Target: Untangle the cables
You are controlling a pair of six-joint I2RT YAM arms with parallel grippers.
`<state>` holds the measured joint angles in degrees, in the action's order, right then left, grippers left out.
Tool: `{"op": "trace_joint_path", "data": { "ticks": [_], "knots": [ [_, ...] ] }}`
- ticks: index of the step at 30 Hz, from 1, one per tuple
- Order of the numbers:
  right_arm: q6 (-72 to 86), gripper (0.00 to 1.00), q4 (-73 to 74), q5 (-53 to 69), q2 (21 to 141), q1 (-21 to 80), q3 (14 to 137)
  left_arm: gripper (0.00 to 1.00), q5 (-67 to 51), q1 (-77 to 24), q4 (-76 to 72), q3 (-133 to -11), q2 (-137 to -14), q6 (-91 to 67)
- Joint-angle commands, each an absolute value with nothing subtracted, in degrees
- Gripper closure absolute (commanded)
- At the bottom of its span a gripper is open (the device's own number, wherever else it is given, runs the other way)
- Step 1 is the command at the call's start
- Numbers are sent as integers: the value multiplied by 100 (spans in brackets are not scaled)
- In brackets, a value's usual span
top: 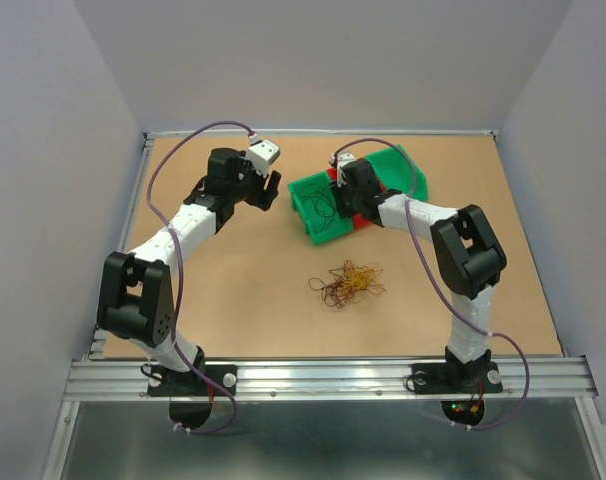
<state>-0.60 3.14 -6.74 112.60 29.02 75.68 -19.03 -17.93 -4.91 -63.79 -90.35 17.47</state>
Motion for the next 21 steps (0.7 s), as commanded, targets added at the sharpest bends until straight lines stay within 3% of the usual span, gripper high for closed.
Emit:
{"op": "trace_joint_path", "data": {
  "ticks": [1,12,15,16,17,21],
  "knots": [
    [-18,72,44,-247,11556,3014,8304,27,-1556,-1635,-984,-6451,-8552,1547],
    [-105,72,-184,386,12137,3726,9052,27,-1494,-1415,-1318,-6196,-8157,1371],
    [-412,58,-185,553,12024,3946,8948,27,-1730,-1415,-1336,-6144,-8086,1388],
    [-413,39,-193,623,11919,3964,8878,27,-1801,-1415,-1336,-6117,-8069,1397],
    [-396,31,-289,624,11814,3964,8755,26,-1906,-1415,-1336,-6108,-8068,1406],
    [-343,18,-773,168,10945,3955,7877,26,-2530,-1502,-1354,-6021,-8042,1459]
  ]
}}
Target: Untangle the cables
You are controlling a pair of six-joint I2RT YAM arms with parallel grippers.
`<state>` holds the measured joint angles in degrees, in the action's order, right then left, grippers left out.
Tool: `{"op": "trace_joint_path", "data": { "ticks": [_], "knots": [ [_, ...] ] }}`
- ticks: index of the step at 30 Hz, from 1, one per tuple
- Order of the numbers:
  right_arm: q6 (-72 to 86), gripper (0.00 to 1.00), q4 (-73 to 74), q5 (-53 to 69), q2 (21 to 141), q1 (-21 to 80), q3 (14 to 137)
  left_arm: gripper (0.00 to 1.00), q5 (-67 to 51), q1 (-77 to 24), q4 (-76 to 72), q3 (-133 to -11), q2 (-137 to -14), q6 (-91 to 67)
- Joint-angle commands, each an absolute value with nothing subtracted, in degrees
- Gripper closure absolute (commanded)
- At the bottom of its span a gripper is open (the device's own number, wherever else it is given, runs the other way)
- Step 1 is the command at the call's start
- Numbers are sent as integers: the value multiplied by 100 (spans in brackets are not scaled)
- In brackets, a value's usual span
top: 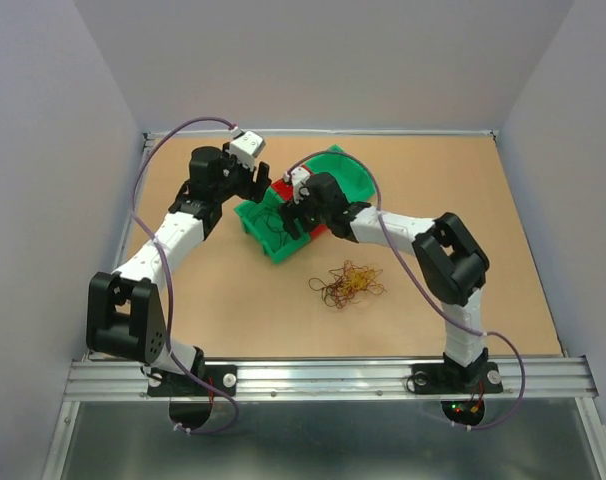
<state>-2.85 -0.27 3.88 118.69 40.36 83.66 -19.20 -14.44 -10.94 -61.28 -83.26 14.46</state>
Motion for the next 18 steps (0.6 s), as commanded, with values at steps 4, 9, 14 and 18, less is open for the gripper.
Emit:
{"op": "trace_joint_path", "data": {
  "ticks": [4,9,14,18],
  "knots": [
    [-264,16,-1063,-369,9898,3894,6901,26,-2689,-1845,-1388,-5889,-7937,1661],
    [491,19,-1081,-1369,8370,3428,5855,26,-2646,-2538,-1503,-5537,-7778,1951],
    [1387,19,-1291,-2502,7166,2708,5072,26,-2680,-3584,-1345,-5405,-7839,2179],
    [1836,19,-1529,-2707,6576,2312,4510,26,-2970,-4287,-854,-5581,-8198,2443]
  ]
}}
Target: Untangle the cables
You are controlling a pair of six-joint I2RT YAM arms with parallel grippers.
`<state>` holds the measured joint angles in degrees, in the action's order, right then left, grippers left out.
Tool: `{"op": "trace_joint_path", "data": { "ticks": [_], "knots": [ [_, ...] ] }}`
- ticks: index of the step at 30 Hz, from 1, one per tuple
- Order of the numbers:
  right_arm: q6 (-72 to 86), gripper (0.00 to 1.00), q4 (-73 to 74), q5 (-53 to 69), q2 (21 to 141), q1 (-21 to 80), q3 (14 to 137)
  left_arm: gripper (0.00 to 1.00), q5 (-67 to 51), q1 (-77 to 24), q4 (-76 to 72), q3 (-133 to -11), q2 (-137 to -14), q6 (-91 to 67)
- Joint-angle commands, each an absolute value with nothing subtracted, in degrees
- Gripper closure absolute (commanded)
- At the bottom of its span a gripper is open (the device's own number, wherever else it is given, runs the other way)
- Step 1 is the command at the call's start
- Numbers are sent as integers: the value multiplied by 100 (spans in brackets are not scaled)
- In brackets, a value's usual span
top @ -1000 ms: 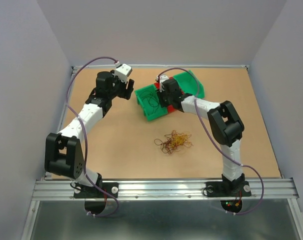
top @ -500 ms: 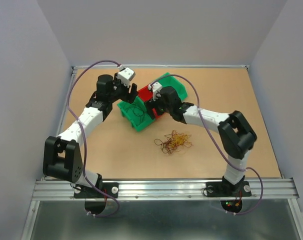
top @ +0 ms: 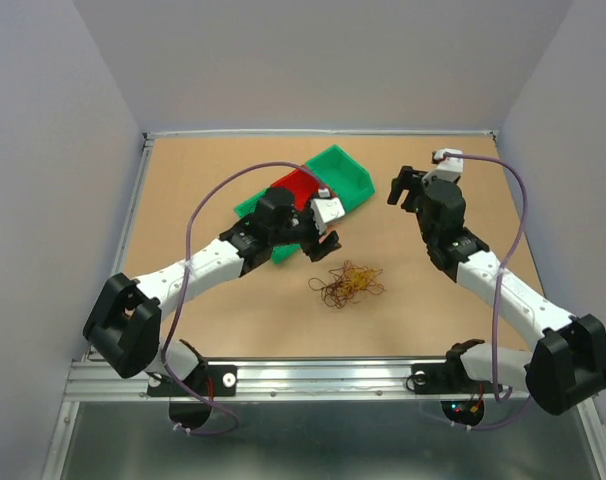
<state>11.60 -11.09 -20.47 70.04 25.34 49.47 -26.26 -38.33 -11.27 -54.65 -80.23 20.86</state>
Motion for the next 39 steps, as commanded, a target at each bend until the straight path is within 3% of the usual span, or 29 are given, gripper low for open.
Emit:
{"op": "trace_joint_path", "data": {
  "ticks": [1,6,13,18,21,22,23,32,36,39],
  "knots": [
    [1854,18,-1547,-2751,6505,2242,4396,27,-3014,-4411,-557,-5659,-8287,2617],
    [1907,18,-1538,-2804,6363,2197,4298,30,-2840,-5079,-149,-5722,-8587,2997],
    [1934,19,-1564,-2804,6214,2188,4184,36,-2594,-5124,228,-6002,-9096,3023],
    [1916,19,-1635,-2795,6144,2180,4122,51,-2435,-5124,386,-6258,-9561,3041],
    [1890,20,-1661,-2751,6170,2188,4122,69,-2496,-5124,474,-6319,-9650,3111],
    [1855,21,-1661,-2716,6187,2188,4122,89,-2513,-5124,536,-6354,-9668,3146],
    [1837,21,-1661,-2664,6170,2197,4113,100,-2488,-5133,562,-6372,-9677,3146],
    [1240,22,-2258,-583,5345,2188,3499,100,-2619,-4914,457,-6135,-8685,3085],
    [1099,22,-3215,2223,5010,2188,3121,100,-2865,-4685,404,-6100,-8157,2927],
    [994,22,-3349,3676,5106,2188,3120,100,-2997,-4553,396,-6100,-7736,2804]
  ]
}}
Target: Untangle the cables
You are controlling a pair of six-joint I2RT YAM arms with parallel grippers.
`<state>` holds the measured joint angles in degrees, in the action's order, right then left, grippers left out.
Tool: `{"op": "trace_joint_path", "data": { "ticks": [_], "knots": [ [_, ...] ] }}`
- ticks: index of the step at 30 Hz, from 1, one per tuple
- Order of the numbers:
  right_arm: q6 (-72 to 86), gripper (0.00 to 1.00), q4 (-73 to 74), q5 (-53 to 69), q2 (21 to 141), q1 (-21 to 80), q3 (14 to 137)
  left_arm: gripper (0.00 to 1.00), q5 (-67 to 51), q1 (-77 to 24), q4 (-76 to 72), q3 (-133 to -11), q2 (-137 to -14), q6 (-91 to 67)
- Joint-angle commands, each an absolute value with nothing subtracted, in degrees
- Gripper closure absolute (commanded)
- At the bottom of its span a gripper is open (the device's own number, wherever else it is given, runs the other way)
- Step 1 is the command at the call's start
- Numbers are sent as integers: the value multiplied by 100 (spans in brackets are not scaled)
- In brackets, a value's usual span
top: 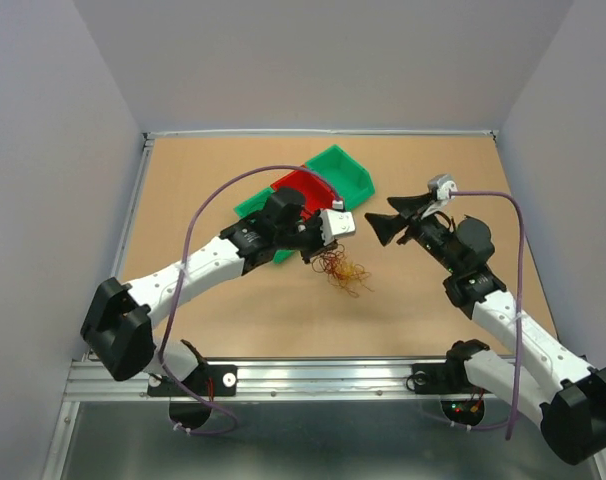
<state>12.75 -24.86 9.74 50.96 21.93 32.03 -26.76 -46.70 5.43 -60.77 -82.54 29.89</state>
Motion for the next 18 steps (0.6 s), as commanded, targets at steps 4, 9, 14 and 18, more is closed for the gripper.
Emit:
{"op": "trace_joint_path", "data": {
  "ticks": [4,9,14,18],
  "knots": [
    [844,16,-3620,4586,5447,2197,3146,100,-3181,-4500,264,-6108,-7358,2637],
    [703,14,-4025,5413,6125,2294,3330,100,-3313,-4500,228,-6415,-7163,2382],
    [423,13,-4078,5564,6661,2679,3594,100,-3226,-4517,430,-7152,-7215,2207],
    [325,13,-4069,5300,7012,2953,3744,100,-3085,-4518,641,-7803,-7426,2162]
  ]
}}
